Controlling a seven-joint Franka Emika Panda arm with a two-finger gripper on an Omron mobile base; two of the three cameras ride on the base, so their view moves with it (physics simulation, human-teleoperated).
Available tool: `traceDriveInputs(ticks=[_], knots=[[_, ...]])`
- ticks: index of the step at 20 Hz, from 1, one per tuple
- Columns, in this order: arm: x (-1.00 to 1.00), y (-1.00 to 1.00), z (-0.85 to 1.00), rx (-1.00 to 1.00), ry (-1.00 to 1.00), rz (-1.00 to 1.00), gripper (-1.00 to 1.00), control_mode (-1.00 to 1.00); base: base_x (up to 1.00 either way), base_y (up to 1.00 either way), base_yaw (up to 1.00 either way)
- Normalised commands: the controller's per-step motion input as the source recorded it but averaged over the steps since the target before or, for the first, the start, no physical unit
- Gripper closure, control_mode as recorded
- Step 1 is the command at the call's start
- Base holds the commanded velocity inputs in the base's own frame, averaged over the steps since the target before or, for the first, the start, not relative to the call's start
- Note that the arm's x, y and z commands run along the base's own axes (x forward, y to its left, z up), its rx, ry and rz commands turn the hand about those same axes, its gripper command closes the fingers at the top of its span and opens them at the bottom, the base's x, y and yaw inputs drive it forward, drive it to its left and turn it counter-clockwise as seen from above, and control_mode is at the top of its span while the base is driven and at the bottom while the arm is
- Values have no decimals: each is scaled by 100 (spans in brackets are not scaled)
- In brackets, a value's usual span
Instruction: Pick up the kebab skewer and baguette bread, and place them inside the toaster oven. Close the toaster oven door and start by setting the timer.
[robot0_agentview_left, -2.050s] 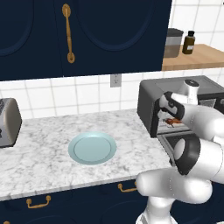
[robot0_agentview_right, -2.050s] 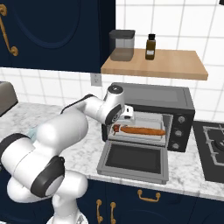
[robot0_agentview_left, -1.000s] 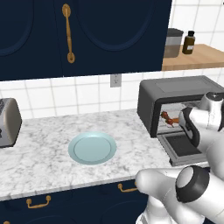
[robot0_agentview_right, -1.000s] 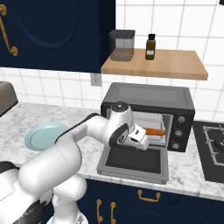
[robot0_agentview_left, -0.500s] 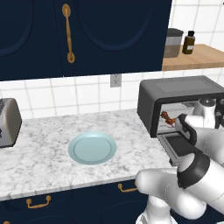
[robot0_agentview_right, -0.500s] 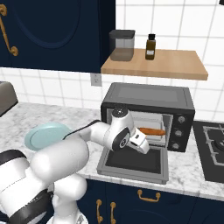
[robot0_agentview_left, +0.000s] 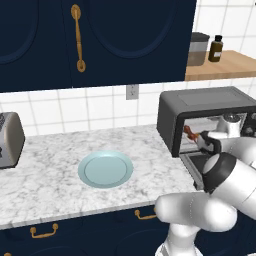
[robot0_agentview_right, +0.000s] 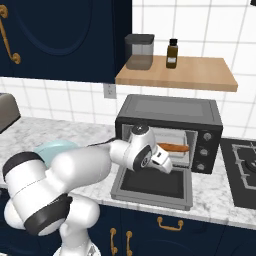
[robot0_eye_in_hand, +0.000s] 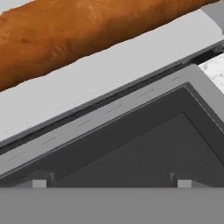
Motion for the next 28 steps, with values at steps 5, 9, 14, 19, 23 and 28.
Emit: traceDriveInputs(ticks=[5,9,14,19,23,28], knots=[[25,-6,-1,1,0,-2,-100,-100,0,0,0],[22,0,0,4,0,-5,-100,-100,0,0,0],[17,0,0,5,-2,-6,-100,-100,0,0,0],[19,0,0,4,-4,-5,-100,-100,0,0,0],[8,0,0,2,-5,-5,-100,-100,0,0,0],[-2,0,0,0,-8,-5,-100,-100,0,0,0]])
